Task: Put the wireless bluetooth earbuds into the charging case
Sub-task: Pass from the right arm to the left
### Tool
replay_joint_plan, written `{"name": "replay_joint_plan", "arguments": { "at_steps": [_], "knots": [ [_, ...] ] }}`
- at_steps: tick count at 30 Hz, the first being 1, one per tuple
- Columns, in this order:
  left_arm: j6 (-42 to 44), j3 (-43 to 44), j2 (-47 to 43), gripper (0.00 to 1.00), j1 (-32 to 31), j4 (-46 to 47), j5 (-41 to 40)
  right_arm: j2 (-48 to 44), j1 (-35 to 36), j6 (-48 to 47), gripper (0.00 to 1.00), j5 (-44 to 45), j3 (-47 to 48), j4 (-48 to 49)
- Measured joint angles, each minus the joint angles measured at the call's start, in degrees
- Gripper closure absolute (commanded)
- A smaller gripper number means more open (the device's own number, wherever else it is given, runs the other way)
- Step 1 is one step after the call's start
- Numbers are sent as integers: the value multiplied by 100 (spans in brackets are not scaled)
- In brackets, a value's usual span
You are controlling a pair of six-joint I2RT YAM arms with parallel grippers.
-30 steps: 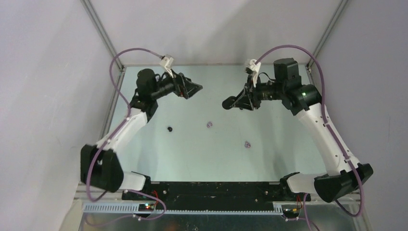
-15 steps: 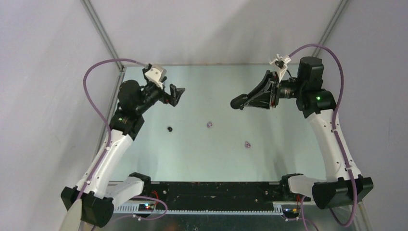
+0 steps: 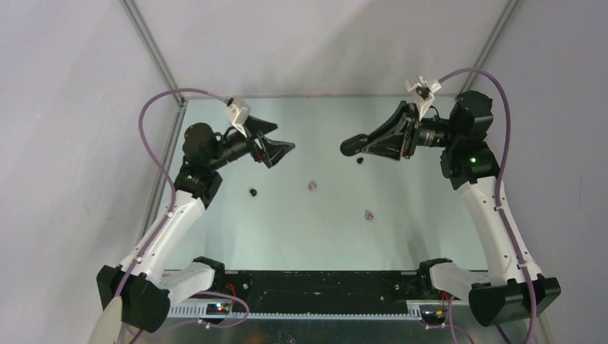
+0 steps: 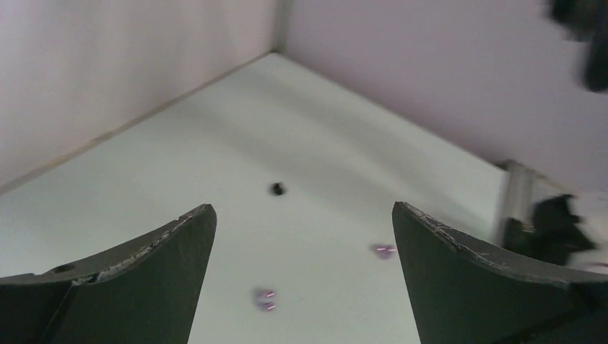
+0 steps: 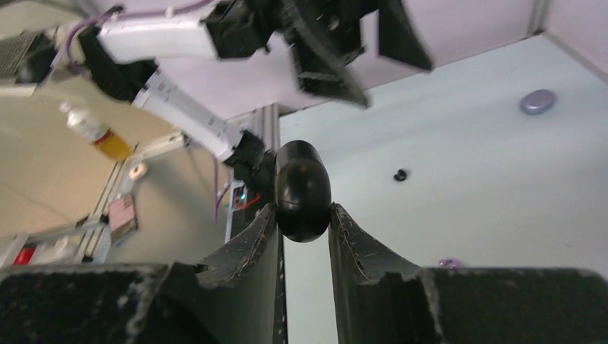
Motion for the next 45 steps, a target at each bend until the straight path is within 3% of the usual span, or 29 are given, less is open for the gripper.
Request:
{"name": "replay_joint_plan", "arguments": {
  "at_steps": [4, 9, 20, 27, 36, 45],
  "knots": [
    [-1386, -562, 57, 1, -214, 1556, 734, 166, 48, 1239, 90, 671, -247, 1322],
    [-2933, -1419, 120, 0, -299, 3639, 1045, 442, 149, 2409, 90, 1338, -678, 2444],
    [-5121, -2002, 868, 0, -813, 6754, 831, 743, 664, 3152, 89, 1799, -949, 3279],
    [-5657, -2037, 1187, 1, -955, 7434, 501, 979, 957, 3130, 89, 1928, -951, 3362],
    [-5786, -2037, 1344, 1, -1051, 7554, 286, 1169, 1287, 3115, 88, 1928, -955, 3377],
    [-5783, -2037, 1351, 10, -1102, 7545, 278, 1401, 1569, 3077, 88, 1923, -953, 3462]
  ]
}}
